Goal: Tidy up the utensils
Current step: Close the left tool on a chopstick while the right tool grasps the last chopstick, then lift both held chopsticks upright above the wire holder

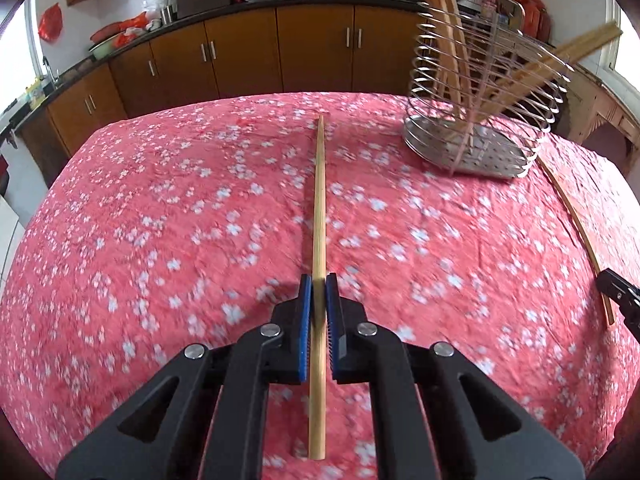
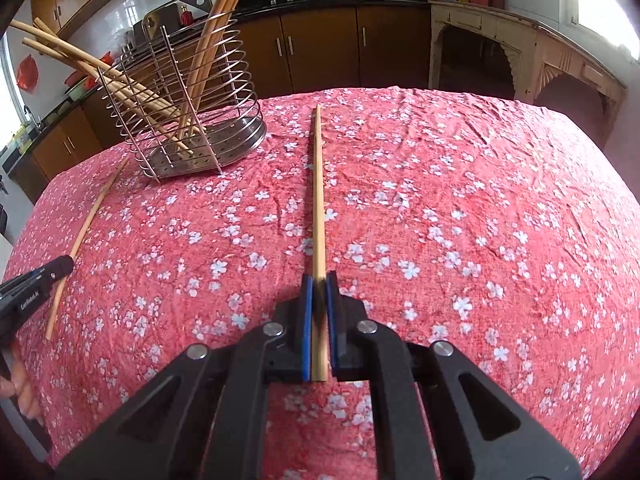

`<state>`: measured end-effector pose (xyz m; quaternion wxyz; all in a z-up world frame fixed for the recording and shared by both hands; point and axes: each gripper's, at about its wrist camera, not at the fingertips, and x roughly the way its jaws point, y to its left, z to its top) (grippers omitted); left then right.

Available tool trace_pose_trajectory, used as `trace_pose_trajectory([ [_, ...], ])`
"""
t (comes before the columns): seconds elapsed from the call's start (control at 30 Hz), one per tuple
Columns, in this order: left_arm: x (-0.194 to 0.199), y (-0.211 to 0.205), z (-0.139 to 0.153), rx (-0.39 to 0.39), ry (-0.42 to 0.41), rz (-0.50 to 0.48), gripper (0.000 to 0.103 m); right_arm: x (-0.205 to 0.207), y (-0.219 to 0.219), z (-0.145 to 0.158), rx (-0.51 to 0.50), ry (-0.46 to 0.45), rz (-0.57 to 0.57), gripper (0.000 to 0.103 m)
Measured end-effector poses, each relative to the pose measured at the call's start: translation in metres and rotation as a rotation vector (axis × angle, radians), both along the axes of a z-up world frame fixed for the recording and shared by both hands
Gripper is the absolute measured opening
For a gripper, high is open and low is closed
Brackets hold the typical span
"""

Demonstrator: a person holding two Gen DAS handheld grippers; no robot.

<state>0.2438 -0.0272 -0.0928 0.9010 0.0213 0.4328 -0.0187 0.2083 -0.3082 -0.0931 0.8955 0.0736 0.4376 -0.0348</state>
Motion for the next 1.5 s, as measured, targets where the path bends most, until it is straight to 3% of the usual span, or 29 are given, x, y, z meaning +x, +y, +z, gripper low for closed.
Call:
trace_pose_trajectory([
  [0.6, 0.004, 0.008, -0.003, -0.022, -0.014, -0.01, 0.009, 0.0, -0.002, -0.002, 0.001, -0.01, 0.005, 0.008],
  [1.07, 0.005, 0.013, -0.001, -0.083, -0.012, -0.006, 0.009, -0.001, -0.002, -0.001, 0.001, -0.009, 0.005, 0.008],
  [1.23, -0.002, 0.009, 0.001, -0.029, -0.012, -0.012, 0.009, -0.005, 0.003, 0.0, -0.036, -0.003, 0.015, 0.008],
  [1.5, -0.02, 0.003, 0.002, -0.003, -0.011, -0.024, 0.009, -0.013, 0.004, 0.002, -0.042, -0.002, 0.016, 0.008],
])
